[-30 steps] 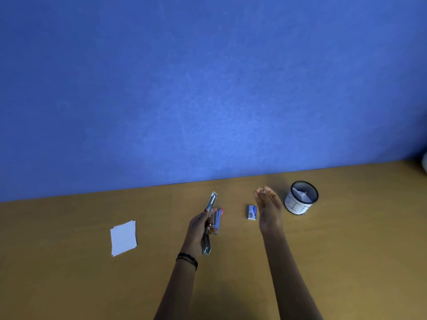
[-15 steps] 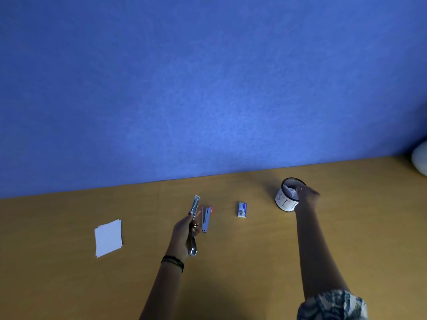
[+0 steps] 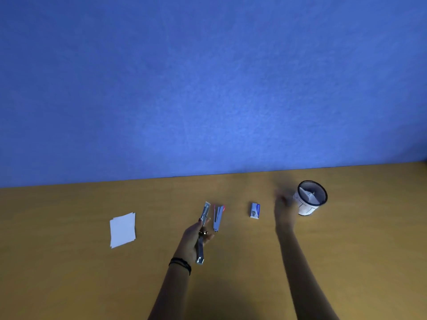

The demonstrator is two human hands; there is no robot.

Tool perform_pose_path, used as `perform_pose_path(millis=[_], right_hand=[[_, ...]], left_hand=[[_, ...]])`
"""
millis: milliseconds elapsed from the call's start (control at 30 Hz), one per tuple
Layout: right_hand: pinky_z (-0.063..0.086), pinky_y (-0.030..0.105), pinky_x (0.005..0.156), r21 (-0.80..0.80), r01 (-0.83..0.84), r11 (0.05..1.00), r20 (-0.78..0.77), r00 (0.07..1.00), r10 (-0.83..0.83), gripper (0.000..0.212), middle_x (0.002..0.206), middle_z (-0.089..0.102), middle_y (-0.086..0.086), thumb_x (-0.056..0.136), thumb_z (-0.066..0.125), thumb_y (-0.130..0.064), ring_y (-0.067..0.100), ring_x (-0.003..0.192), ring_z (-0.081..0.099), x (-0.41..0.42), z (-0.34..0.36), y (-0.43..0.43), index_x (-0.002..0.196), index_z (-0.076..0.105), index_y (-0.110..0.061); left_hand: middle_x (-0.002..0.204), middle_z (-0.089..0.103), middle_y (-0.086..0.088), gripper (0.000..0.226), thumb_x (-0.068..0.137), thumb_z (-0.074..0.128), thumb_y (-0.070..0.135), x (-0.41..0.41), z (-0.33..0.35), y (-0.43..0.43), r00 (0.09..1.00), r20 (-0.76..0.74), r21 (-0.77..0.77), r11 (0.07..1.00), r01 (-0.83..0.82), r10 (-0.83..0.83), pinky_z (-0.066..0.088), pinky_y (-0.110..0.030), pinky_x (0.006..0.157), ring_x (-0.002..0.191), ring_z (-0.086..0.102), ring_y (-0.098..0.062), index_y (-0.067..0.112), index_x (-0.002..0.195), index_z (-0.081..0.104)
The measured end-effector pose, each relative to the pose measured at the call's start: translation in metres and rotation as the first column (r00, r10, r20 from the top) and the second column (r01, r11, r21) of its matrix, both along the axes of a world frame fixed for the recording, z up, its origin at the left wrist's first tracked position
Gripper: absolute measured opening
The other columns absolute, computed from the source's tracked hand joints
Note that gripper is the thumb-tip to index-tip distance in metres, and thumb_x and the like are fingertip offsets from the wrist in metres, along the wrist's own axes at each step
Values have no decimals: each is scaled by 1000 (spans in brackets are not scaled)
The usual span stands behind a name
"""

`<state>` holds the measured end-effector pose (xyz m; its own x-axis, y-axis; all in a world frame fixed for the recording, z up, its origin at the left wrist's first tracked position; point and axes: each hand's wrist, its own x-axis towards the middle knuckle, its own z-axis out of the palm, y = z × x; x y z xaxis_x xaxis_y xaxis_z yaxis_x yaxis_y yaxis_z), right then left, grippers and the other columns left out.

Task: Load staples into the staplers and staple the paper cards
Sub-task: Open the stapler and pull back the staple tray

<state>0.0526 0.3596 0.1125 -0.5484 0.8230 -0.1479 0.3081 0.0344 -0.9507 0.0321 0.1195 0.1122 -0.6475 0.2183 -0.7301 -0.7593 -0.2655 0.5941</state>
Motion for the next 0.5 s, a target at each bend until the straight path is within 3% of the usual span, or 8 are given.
perform_pose_path(millis=[67, 167, 300, 400, 500], right_hand=[[43, 30, 61, -197, -233, 952, -40, 972, 230, 25, 77, 56, 10, 87, 40, 16, 7, 55, 54, 5, -14, -42, 98, 60, 6], [46, 17, 46, -358, -420, 834, 56, 882, 469, 19, 83, 64, 18, 92, 46, 4, 3, 48, 58, 9, -34, -95, 107, 58, 5], [40, 16, 43, -363, -511, 779, 117, 804, 582, 19, 82, 65, 16, 89, 57, -4, 9, 55, 58, 13, -50, -131, 103, 64, 4], [36, 15, 45, -340, -539, 771, 142, 781, 608, 22, 73, 55, 11, 86, 58, -1, 11, 56, 48, 17, -58, -142, 95, 59, 20], [34, 12, 42, -324, -588, 741, 151, 741, 654, 20, 68, 50, 9, 84, 59, 3, 0, 46, 44, 16, -62, -149, 86, 57, 23]], left_hand=[[65, 38, -3, 25, 100, 42, 14, 5, -10, -2, 998, 57, 66, 998, 11, -15, 59, -28, 66, 48, 52, -10, 0, 112, 59], [56, 42, -1, 22, 98, 46, 13, 17, -30, -8, 990, 133, 138, 990, 26, -44, 60, -34, 72, 45, 51, -9, -1, 108, 61], [54, 49, 1, 14, 94, 55, 13, 27, -56, -19, 983, 125, 117, 986, 116, -131, 59, -32, 70, 48, 55, -9, 3, 96, 66], [60, 51, 0, 13, 92, 58, 15, 26, -66, -29, 972, 83, 25, 976, 218, -219, 58, -28, 68, 53, 55, -10, 3, 92, 64], [61, 54, 0, 14, 93, 58, 16, 24, -68, -37, 955, 60, -31, 956, 292, -290, 57, -27, 69, 51, 55, -7, 6, 86, 64]])
